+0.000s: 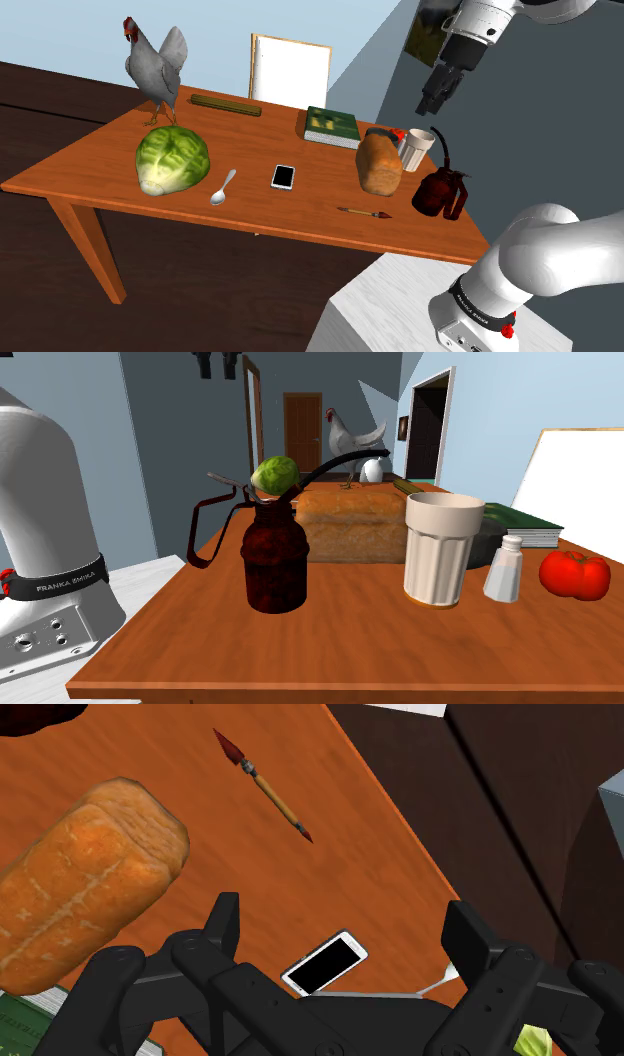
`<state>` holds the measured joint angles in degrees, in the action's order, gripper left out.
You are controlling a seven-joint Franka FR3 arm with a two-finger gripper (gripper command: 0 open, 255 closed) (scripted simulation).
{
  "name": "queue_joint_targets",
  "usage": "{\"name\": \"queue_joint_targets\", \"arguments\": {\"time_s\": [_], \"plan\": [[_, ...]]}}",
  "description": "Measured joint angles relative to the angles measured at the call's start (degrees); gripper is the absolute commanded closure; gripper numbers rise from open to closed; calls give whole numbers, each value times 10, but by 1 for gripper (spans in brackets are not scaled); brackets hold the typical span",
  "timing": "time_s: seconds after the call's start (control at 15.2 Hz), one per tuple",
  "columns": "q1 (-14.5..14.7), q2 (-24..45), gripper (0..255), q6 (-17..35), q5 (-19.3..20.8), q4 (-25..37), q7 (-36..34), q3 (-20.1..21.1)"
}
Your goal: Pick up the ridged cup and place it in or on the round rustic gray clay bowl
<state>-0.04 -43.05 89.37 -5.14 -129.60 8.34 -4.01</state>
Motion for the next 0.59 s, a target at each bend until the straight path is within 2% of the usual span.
{"name": "queue_joint_targets", "arguments": {"time_s": [0.13, 0.59], "plan": [[-2, 5, 0, 5, 4, 0, 4, -3], [-27, 49, 0, 78, 55, -32, 65, -54]]}}
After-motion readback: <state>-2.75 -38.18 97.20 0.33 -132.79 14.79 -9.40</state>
